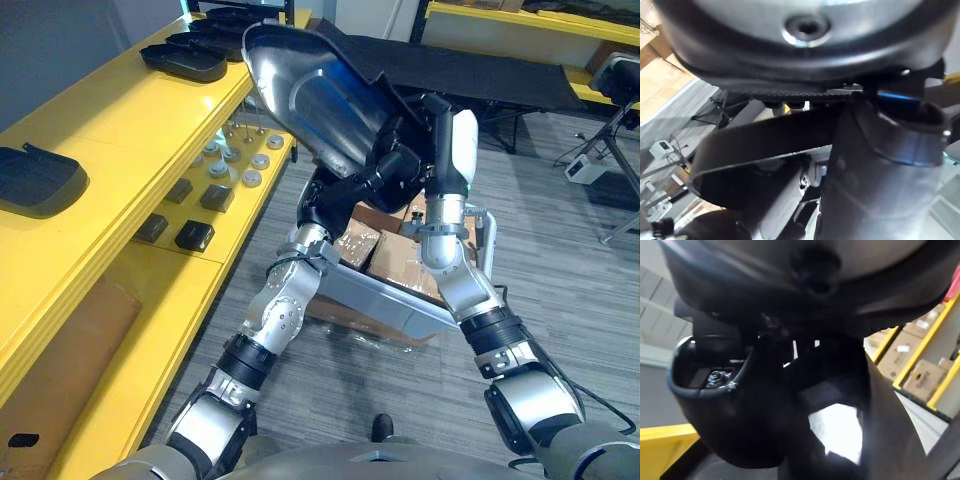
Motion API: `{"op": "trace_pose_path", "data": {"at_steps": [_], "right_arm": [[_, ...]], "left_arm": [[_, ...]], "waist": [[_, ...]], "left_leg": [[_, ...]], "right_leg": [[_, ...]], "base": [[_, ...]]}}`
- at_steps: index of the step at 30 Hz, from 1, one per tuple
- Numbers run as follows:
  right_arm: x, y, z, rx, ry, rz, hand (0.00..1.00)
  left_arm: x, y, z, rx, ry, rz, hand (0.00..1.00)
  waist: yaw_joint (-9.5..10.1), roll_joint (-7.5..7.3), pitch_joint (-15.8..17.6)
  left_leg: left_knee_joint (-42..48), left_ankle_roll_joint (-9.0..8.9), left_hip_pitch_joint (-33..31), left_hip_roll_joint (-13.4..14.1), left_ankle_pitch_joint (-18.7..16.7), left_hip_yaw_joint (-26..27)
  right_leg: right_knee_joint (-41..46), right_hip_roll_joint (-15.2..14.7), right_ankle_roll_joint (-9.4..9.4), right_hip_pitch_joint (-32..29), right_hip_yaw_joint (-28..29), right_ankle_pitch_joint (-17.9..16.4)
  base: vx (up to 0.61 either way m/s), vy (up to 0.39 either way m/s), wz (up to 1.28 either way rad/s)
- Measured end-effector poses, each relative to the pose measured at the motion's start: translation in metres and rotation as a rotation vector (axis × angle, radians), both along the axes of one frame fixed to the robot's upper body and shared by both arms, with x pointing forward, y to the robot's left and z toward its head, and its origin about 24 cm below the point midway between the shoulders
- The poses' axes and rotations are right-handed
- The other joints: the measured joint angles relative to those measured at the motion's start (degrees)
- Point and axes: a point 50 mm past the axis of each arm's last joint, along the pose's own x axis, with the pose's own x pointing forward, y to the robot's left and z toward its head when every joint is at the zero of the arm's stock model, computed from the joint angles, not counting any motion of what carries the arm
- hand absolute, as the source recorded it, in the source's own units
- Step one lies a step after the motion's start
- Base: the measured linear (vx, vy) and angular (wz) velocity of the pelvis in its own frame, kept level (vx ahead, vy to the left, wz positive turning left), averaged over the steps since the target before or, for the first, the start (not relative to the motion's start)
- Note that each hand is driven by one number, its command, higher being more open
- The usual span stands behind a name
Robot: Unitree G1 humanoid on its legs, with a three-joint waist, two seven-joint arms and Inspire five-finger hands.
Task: Walk over and take three plastic housings, then place them on the shelf
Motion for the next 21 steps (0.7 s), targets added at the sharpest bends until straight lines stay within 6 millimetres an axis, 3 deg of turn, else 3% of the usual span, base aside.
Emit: {"op": "trace_pose_path", "data": {"at_steps": [3, 4, 13, 21], "right_arm": [[-0.001, 0.002, -0.002, 0.005, 0.007, 0.008, 0.00], [-0.002, 0.002, -0.004, 0.005, 0.006, 0.013, 0.00], [-0.006, 0.007, -0.010, 0.012, 0.000, 0.026, 0.00], [-0.018, 0.019, -0.019, 0.028, -0.033, 0.099, 0.00]], "left_arm": [[0.001, 0.001, -0.001, -0.022, 0.015, 0.000, 1.00], [0.001, 0.001, -0.001, -0.027, 0.017, 0.001, 0.00], [0.000, 0.000, 0.000, -0.039, 0.011, 0.019, 0.00], [0.009, 0.014, -0.016, -0.026, 0.088, 0.104, 0.00]], "waist": [[-0.03, 0.02, -0.2], [0.00, 0.02, -0.4], [0.14, -0.11, -1.3], [0.36, -0.12, -2.7]], "left_leg": [[0.0, 0.00, 0.0, 0.0, 0.0, 0.0], [0.0, -0.01, 0.0, 0.0, 0.0, 0.0], [0.0, -0.01, 0.0, 0.0, 0.0, 0.0], [0.1, -0.01, 0.0, 0.0, -0.1, 0.0]], "right_leg": [[0.0, 0.0, 0.00, 0.0, 0.0, 0.0], [0.0, 0.0, 0.00, 0.0, 0.0, 0.0], [0.0, 0.0, -0.01, 0.0, 0.0, 0.0], [0.0, 0.0, -0.01, 0.0, 0.0, 0.0]], "base": [[0.00, 0.000, 0.00], [0.00, 0.000, 0.00], [0.00, 0.000, 0.00], [0.00, 0.000, 0.00]]}}
